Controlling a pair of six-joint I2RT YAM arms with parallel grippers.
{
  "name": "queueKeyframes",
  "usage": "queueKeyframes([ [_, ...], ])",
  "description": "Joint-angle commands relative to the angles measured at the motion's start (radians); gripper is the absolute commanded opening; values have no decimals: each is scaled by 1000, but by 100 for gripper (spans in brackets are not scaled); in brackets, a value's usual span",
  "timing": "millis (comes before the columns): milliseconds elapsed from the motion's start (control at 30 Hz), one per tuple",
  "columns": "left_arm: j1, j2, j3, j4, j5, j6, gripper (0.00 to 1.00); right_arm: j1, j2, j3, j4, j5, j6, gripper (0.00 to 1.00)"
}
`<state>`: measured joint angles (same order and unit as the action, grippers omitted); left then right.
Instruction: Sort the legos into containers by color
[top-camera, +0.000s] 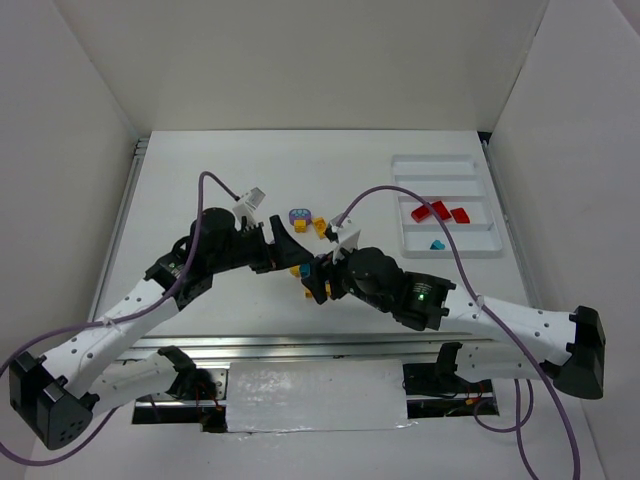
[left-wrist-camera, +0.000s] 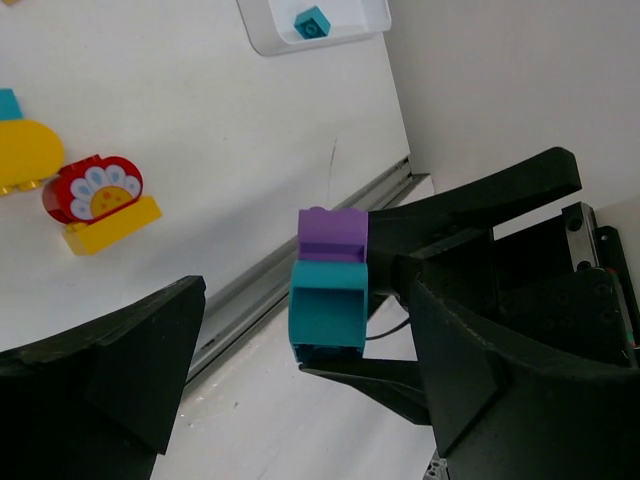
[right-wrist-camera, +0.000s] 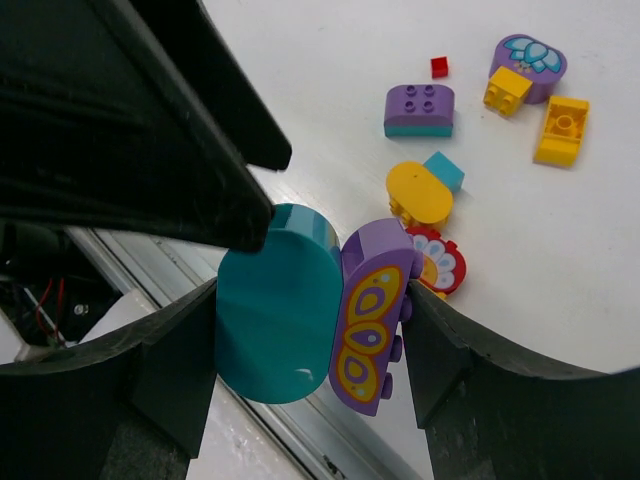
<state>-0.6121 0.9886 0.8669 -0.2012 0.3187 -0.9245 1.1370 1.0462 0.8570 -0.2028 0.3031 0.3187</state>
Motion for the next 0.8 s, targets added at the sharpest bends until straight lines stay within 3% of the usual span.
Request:
queueKeyframes([
  [0,-24,16,-3,89,45,-33,94,9,3,50,42,73,-20,4],
  [267,-64,65,-45,192,111,-85,81,12,-25,50,80,77,-35,5],
  [367,-75,90,-43,227,135,-92,65,10,-29,47,106,44,-36,5],
  [400,-80,94,-42,232,140,-94,49,12,-22,47,115,41,-38,5],
  [467,-84,99,-39,241,145,-94,38,10,-11,50,115,50,-36,6],
  [500,-86,97,-37,253,154,-94,20,10,-6,51,118,51,-36,6],
  [567,-86,91,-37,267,164,-88,1,9,5,50,123,50,-35,8],
  [633,-86,78,-39,273,172,-82,0,9,3,33,143,53,-29,21],
  [667,-86,71,-40,273,169,-74,0,10,-3,25,147,59,-24,34],
  [700,-87,64,-42,270,157,-70,0,10,-9,16,160,60,-12,70],
  [733,-86,50,-42,263,145,-65,0,10,-24,-5,164,59,-12,92],
  [767,-86,44,-34,249,132,-42,0,10,-32,-13,163,22,-20,100],
])
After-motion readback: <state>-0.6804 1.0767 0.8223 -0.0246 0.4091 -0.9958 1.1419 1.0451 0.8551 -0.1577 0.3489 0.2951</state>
